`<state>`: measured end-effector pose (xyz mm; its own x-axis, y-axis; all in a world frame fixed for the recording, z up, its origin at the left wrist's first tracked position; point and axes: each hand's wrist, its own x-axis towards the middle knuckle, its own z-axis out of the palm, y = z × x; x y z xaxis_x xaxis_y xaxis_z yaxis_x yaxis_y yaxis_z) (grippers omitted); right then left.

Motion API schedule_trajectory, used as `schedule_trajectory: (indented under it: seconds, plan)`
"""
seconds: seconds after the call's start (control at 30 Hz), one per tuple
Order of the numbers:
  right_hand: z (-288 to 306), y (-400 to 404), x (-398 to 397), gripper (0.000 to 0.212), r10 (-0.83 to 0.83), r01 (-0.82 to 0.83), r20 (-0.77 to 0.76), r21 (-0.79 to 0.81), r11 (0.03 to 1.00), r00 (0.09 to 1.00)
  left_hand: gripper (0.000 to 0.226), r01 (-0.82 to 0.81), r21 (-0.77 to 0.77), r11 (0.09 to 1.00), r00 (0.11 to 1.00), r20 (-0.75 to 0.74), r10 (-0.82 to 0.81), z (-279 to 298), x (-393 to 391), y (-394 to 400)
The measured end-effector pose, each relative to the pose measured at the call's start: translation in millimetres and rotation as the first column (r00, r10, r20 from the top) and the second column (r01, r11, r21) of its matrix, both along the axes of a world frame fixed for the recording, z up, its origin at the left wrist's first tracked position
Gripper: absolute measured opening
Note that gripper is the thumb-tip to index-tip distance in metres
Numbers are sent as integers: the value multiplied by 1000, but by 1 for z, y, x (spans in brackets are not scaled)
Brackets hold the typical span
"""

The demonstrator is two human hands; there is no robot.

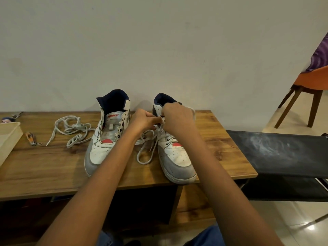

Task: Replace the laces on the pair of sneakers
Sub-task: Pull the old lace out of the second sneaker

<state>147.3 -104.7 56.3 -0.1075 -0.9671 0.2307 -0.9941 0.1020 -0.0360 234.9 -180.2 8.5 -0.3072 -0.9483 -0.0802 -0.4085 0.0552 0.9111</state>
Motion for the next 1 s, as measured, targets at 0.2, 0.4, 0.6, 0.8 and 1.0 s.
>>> schedule_trajectory:
  seconds: [0.2, 0.4, 0.6, 0.8, 1.0]
  plan:
    - [-31, -15, -14, 24, 2, -2, -77, 6, 1000, 997, 11, -29, -6, 1000, 999, 16, 29, -3, 0, -3]
    - [14, 4, -74, 20, -179, 460, 591, -366, 809, 786, 10, -4, -4, 1000, 1000, 27, 5, -1, 0, -4]
    - [24, 8, -53, 29, -181, 292, 340, -311, 904, 923, 16, -36, -55, 998, 997, 60, 39, -3, -2, -3]
    - [-30, -21, -19, 23, -57, 57, -1, 2, 998, 998, 22, -37, -71, 997, 996, 75, 43, -6, -3, -7]
    - [0, -9, -60, 18, 10, 239, 573, -357, 903, 819, 14, -19, -39, 999, 999, 50, 21, -4, -2, -6]
